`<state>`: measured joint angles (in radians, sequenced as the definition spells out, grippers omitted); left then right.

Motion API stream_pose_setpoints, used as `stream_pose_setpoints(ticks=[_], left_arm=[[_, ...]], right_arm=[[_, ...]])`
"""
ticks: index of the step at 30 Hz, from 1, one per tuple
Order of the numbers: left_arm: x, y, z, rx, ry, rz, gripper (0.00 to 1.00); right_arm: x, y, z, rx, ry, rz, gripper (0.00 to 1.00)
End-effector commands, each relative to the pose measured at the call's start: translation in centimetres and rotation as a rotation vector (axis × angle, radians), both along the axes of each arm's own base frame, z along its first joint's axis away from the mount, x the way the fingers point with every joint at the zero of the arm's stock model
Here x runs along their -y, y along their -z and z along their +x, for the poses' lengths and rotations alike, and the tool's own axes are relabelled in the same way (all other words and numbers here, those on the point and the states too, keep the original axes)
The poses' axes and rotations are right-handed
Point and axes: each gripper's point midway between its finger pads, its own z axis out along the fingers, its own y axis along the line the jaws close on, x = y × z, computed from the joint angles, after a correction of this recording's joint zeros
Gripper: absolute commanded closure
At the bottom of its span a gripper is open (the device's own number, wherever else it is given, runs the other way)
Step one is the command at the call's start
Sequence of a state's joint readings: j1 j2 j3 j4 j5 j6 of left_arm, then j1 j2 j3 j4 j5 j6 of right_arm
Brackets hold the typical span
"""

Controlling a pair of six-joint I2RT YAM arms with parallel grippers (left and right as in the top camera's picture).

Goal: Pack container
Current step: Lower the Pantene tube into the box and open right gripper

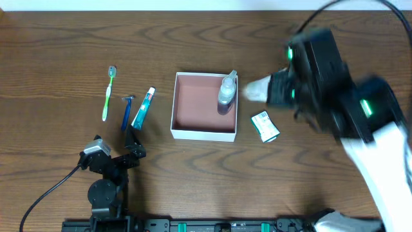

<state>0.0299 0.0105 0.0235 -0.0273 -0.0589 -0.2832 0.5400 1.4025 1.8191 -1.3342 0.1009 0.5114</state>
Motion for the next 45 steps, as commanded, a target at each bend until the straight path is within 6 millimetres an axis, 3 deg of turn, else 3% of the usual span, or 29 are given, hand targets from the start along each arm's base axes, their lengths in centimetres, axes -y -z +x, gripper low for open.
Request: stream_pose_setpoints(ticks=[1, 6, 14, 22, 29, 40, 42, 45], left_arm=[[-0.4, 1.9, -0.1, -0.061, -0.021, 0.019, 0.02], [-0.4, 1.9, -0.1, -0.061, -0.021, 0.019, 0.02], [-0.4, 1.9, -0.1, -0.061, -0.021, 0.019, 0.02], [-0.4, 1.9, -0.1, -0.061, -0.021, 0.019, 0.02], [-0.4, 1.9, -0.1, -0.061, -0.021, 0.019, 0.02], [-0.4, 1.9, -0.1, -0.061, -0.021, 0.019, 0.02], [-0.4, 1.9, -0.1, -0.061, -0.021, 0.019, 0.02], [-0.4, 1.9, -0.1, -0.061, -0.021, 0.019, 0.02]], right_arm=[[-1.8, -1.5, -1.3, 0.061, -0.057, 0.006, 0.98], [-4.9, -0.6, -1.5, 0.051, -0.133, -0.001, 0.99], [-8.0, 4.9, 1.4, -0.067, -0.143, -0.084, 0.99], [-9.3, 10.7, 3.1, -0.191, -0.142, -0.179, 0.99], [-8.7, 14.2, 4.9, -0.248, -0.102, -0.243, 0.99], [-8.0, 15.9, 5.6, -0.315, -0.085, -0.227, 0.98], [-8.0, 15.9, 5.6, -0.314, -0.084, -0.227, 0.9], [-8.0, 15.9, 5.7, -0.313, -0.084, -0.229, 0.85]])
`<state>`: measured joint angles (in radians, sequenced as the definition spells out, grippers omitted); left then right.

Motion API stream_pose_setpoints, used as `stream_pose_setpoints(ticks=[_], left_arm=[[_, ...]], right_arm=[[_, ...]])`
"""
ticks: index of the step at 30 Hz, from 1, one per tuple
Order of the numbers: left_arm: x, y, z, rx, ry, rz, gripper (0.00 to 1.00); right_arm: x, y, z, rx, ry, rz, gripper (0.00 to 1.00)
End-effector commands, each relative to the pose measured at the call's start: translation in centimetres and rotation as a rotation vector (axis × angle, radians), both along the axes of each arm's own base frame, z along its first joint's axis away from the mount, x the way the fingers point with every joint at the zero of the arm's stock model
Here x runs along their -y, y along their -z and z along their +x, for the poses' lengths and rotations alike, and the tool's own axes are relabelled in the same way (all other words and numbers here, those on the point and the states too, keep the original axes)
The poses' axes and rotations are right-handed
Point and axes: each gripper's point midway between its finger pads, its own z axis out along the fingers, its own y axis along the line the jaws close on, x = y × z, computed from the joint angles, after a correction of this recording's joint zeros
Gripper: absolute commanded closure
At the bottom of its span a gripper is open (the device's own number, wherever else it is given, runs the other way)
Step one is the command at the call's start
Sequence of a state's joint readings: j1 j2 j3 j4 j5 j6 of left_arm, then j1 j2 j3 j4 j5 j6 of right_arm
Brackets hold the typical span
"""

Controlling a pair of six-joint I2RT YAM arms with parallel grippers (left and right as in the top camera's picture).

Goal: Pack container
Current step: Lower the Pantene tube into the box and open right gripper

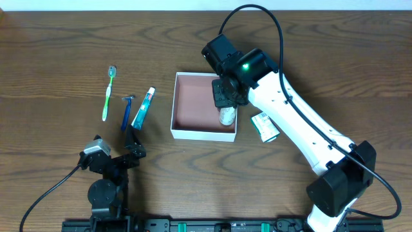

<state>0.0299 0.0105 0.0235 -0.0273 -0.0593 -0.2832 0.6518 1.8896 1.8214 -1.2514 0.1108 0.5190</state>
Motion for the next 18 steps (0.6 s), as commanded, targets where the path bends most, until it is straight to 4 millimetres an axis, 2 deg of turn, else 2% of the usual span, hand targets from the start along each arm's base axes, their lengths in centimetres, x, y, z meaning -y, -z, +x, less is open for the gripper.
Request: stream_pose_setpoints(ticks=[1, 5, 7, 9, 10, 12, 18], left_arm=[[-0.4, 1.9, -0.1, -0.061, -0.02, 0.019, 0.02], [-0.4, 1.9, -0.1, -0.061, -0.02, 0.019, 0.02], [-0.4, 1.9, -0.1, -0.061, -0.02, 0.019, 0.02], [-0.4, 1.9, -0.1, -0.061, -0.02, 0.019, 0.02], [-0.4, 1.9, -0.1, -0.061, -0.02, 0.019, 0.02], [-0.4, 1.9, -0.1, -0.061, -0.02, 0.019, 0.02], [-0.4, 1.9, -0.1, -0.061, -0.02, 0.019, 0.02]], right_arm=[[0.3, -0.4, 0.5, 0.018, 0.014, 0.0, 0.82], [0.3, -0.4, 0.5, 0.018, 0.014, 0.0, 0.73], [0.4, -0.4, 0.5, 0.018, 0.017, 0.0, 0.56], [0.6, -0.7, 0.7, 0.023, 0.024, 0.004, 0.5], [0.9, -1.0, 0.7, 0.029, 0.029, 0.008, 0.43], [1.5, -2.1, 0.9, 0.053, 0.044, 0.025, 0.28], [4.4, -7.6, 0.9, 0.172, 0.092, 0.105, 0.19]])
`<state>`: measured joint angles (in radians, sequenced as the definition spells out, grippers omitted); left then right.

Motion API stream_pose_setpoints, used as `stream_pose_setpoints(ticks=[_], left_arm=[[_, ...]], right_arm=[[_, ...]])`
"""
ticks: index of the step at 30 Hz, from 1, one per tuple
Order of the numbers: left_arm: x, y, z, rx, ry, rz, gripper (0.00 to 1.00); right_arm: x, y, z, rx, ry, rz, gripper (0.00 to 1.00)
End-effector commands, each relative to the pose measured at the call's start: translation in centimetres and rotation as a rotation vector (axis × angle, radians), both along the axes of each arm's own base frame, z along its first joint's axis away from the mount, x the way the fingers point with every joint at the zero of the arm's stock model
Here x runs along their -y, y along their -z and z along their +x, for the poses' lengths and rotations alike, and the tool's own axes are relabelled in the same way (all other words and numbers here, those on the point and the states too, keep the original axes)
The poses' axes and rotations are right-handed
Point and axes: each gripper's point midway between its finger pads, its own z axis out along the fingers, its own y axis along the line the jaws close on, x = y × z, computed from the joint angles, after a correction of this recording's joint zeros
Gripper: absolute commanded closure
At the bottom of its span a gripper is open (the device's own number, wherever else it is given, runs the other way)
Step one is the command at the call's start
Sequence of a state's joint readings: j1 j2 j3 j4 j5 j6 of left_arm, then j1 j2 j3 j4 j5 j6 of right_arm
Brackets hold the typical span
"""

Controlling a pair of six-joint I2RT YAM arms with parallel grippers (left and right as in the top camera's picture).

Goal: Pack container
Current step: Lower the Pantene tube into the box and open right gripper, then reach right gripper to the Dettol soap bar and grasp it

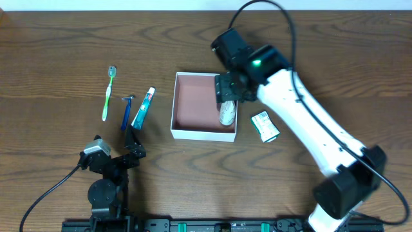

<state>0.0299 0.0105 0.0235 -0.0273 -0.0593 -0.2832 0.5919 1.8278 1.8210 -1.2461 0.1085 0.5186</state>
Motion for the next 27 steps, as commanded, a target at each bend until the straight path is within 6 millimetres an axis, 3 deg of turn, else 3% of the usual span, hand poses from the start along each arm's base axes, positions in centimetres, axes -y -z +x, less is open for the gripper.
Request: stream_pose_setpoints(ticks=[1, 8, 13, 16, 21, 27], left_arm=[[-0.4, 1.9, -0.1, -0.061, -0.02, 0.019, 0.02], [-0.4, 1.9, -0.1, -0.061, -0.02, 0.019, 0.02], [-0.4, 1.9, -0.1, -0.061, -0.02, 0.019, 0.02], [-0.4, 1.9, -0.1, -0.061, -0.02, 0.019, 0.02], [-0.4, 1.9, -0.1, -0.061, -0.02, 0.019, 0.02], [-0.4, 1.9, -0.1, -0.061, -0.02, 0.019, 0.02]], right_arm=[[2.5, -6.1, -0.3, 0.137, 0.031, 0.072, 0.19], [5.4, -11.5, -2.7, 0.256, -0.02, 0.117, 0.2], [9.4, -11.3, -3.6, 0.233, 0.047, 0.011, 0.15], [11.0, -9.2, -3.8, 0.159, 0.042, -0.061, 0.07], [12.6, -3.5, -3.6, 0.024, 0.027, -0.14, 0.01], [11.5, 3.9, -3.4, -0.092, -0.103, -0.108, 0.01]])
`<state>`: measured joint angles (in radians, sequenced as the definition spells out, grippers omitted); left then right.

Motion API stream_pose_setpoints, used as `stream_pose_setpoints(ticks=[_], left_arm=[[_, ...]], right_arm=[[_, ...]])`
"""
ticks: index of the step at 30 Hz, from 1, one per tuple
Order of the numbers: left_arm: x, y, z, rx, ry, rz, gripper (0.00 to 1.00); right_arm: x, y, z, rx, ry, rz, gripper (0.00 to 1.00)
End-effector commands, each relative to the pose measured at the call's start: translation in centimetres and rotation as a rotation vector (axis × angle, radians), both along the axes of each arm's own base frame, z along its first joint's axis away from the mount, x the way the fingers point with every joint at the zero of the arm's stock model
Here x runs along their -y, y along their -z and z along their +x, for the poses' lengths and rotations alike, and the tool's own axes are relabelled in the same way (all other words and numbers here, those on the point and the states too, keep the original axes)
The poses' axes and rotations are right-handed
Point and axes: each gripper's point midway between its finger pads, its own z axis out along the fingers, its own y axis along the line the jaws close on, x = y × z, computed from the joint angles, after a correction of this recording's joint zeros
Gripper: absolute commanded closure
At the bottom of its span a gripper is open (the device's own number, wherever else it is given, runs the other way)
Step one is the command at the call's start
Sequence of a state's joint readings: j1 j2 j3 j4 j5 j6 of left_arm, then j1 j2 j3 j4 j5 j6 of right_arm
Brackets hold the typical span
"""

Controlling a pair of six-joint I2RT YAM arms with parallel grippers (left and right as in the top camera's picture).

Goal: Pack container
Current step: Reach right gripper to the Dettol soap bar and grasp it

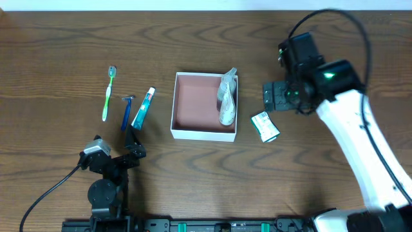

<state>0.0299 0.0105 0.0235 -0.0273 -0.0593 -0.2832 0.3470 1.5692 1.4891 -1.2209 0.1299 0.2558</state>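
A white box (193,132) with a pink floor sits mid-table. A clear bottle (226,102) lies inside it along the right wall, cap toward the far corner. My right gripper (273,96) hangs to the right of the box, above the table and just behind a green-and-white packet (264,126); it holds nothing and looks open. A green toothbrush (108,93), a blue razor (126,111) and a toothpaste tube (143,107) lie left of the box. My left gripper (134,142) rests near the front left, empty, fingers together.
The left arm's base (103,193) and its cable sit at the front edge. The right arm's white link (360,142) crosses the right side of the table. Bare wood surrounds the box.
My right gripper was down over the bottle inside the box; now it is out of the box, to the right, and the bottle lies free along the right wall. The left arm is unchanged.
At first the bottle stood at the box's far right corner with my right arm blurred off to the right. Then the right gripper was over the bottle inside the box at two moments. Now it has let go and the bottle lies along the right wall.
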Motion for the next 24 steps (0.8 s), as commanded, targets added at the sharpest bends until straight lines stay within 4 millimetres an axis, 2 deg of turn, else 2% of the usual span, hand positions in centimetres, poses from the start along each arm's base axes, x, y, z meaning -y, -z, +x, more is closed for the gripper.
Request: stream_pose_setpoints(ticks=[1, 7, 12, 19, 24], left_arm=[[-0.4, 1.9, -0.1, -0.061, -0.02, 0.019, 0.02], [-0.4, 1.9, -0.1, -0.061, -0.02, 0.019, 0.02], [-0.4, 1.9, -0.1, -0.061, -0.02, 0.019, 0.02], [-0.4, 1.9, -0.1, -0.061, -0.02, 0.019, 0.02], [-0.4, 1.9, -0.1, -0.061, -0.02, 0.019, 0.02]], right_arm=[[-0.6, 3.8, -0.5, -0.082, -0.117, 0.014, 0.01], [-0.9, 9.5, -0.1, -0.17, -0.187, -0.017, 0.02], [-1.1, 13.1, 0.0, -0.255, -0.199, -0.032, 0.05], [-1.7, 16.5, -0.4, -0.338, -0.202, -0.009, 0.09], [-2.2, 18.1, -1.0, -0.376, -0.193, 0.021, 0.14]])
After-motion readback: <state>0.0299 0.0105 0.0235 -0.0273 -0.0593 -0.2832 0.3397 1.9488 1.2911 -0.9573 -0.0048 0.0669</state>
